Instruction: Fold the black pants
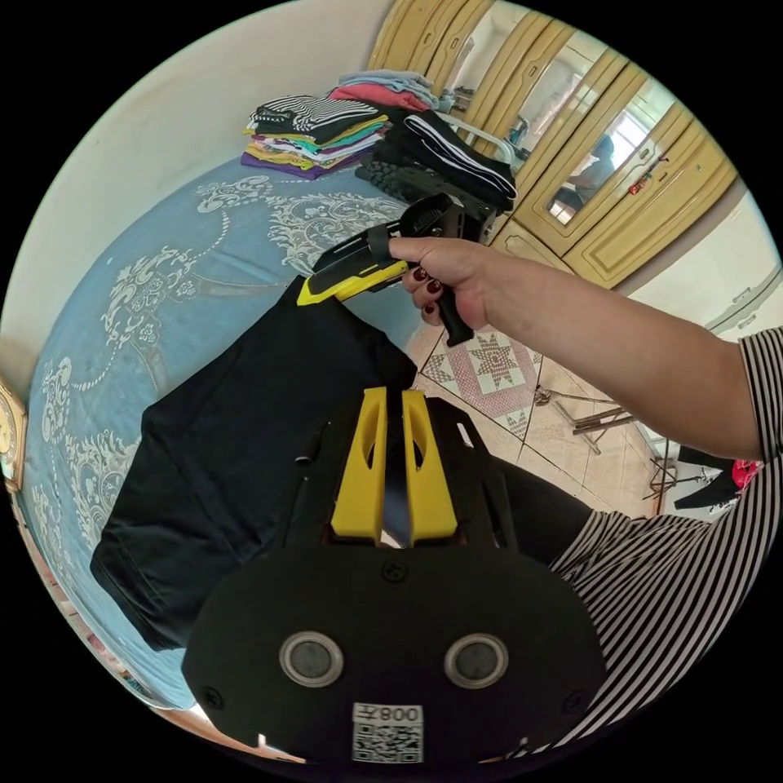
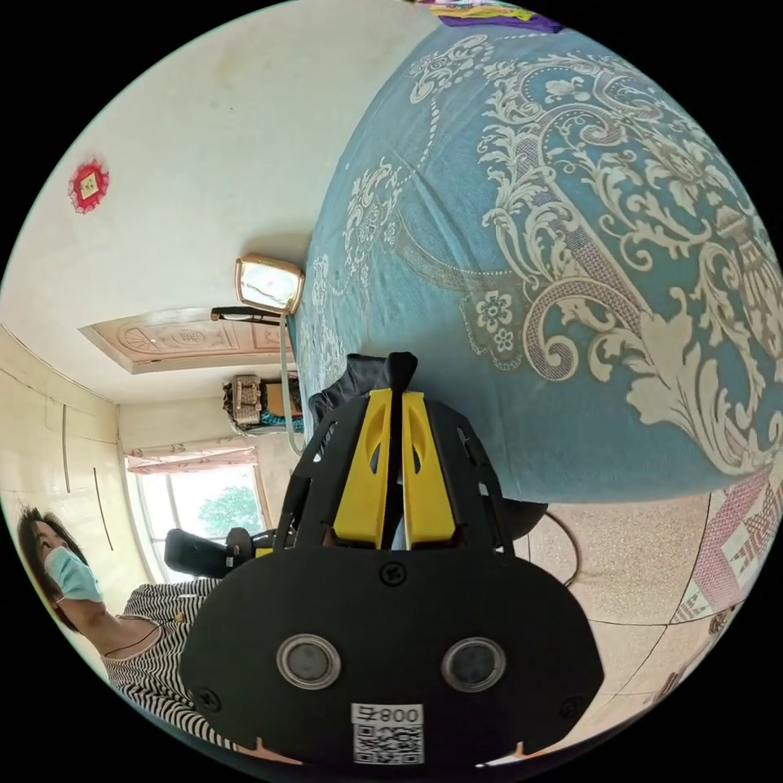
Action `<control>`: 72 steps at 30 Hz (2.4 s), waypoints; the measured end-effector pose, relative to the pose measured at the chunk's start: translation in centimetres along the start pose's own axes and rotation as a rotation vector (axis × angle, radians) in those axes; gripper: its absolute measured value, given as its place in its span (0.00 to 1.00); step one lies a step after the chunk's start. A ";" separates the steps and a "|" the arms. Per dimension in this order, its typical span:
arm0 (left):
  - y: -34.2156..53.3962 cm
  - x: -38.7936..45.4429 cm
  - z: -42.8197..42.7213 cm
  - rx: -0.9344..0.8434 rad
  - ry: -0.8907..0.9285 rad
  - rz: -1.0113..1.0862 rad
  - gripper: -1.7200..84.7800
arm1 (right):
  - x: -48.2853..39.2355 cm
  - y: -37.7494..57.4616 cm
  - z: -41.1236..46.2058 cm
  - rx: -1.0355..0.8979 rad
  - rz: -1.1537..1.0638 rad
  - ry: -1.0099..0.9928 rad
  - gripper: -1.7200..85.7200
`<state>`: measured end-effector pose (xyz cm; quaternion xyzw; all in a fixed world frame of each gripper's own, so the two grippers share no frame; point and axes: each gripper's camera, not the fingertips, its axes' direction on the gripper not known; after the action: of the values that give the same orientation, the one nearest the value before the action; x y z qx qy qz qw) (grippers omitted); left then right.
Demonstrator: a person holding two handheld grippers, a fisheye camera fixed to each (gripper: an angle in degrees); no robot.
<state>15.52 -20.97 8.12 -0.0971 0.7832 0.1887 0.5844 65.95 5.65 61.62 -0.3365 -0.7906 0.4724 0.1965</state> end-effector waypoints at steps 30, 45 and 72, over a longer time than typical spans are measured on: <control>13.1 -1.6 -35.9 0.475 0.072 -0.518 0.05 | -6.2 -1.8 20.0 -0.056 -0.307 -0.146 0.04; 21.2 -6.8 -48.3 0.511 0.077 -0.866 0.05 | -4.7 -10.3 43.2 -0.285 -0.347 0.025 0.04; 23.9 -7.9 -57.0 0.551 0.247 -1.161 0.05 | 8.3 -21.4 61.1 -0.342 -0.280 0.120 0.05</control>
<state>-41.18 -23.09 33.98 -0.3718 0.6848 -0.3775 0.5003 14.37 -32.95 51.29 -0.2792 -0.8852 0.2786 0.2468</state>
